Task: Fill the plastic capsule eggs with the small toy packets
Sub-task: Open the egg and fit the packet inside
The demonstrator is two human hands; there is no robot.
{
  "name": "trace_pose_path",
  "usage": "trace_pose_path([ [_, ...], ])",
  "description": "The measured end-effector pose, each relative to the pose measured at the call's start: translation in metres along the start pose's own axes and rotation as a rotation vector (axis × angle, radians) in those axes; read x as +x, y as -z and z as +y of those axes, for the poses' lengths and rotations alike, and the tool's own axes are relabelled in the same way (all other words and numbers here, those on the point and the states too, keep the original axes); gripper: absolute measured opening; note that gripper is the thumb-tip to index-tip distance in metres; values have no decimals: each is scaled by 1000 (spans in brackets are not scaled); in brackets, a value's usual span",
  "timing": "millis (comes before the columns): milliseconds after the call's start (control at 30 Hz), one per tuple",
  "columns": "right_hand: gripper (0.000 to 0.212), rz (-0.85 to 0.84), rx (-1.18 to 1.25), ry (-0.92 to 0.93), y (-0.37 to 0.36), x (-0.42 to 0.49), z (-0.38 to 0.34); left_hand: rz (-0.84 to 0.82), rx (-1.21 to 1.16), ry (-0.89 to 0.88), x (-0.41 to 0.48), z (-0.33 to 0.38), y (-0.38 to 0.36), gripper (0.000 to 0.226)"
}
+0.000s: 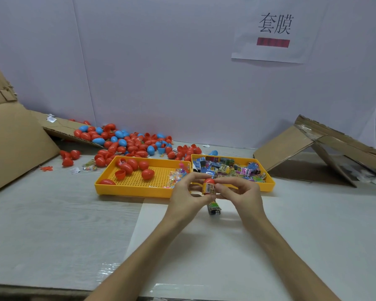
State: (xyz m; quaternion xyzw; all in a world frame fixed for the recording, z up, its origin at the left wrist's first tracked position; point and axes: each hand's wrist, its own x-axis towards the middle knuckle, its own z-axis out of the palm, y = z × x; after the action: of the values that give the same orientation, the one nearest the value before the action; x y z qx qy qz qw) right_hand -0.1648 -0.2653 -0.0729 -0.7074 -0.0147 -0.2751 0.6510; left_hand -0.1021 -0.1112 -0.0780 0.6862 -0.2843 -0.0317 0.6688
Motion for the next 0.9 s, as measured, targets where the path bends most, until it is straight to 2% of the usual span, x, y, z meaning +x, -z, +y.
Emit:
trace_pose_path([
  [233, 22, 10, -157, 58, 1, 1, 1, 13, 27, 3, 0, -1, 1, 41],
  [433, 16, -44, -295, 74, 2, 0, 2, 14, 35, 12, 0, -2, 2, 42],
  [633, 16, -136, -335, 37, 3, 0, 4, -2, 64, -13, 0, -4, 1, 46],
  [900, 28, -149, -547, 150, 0, 0, 5, -53, 110, -54, -2, -1, 2, 45],
])
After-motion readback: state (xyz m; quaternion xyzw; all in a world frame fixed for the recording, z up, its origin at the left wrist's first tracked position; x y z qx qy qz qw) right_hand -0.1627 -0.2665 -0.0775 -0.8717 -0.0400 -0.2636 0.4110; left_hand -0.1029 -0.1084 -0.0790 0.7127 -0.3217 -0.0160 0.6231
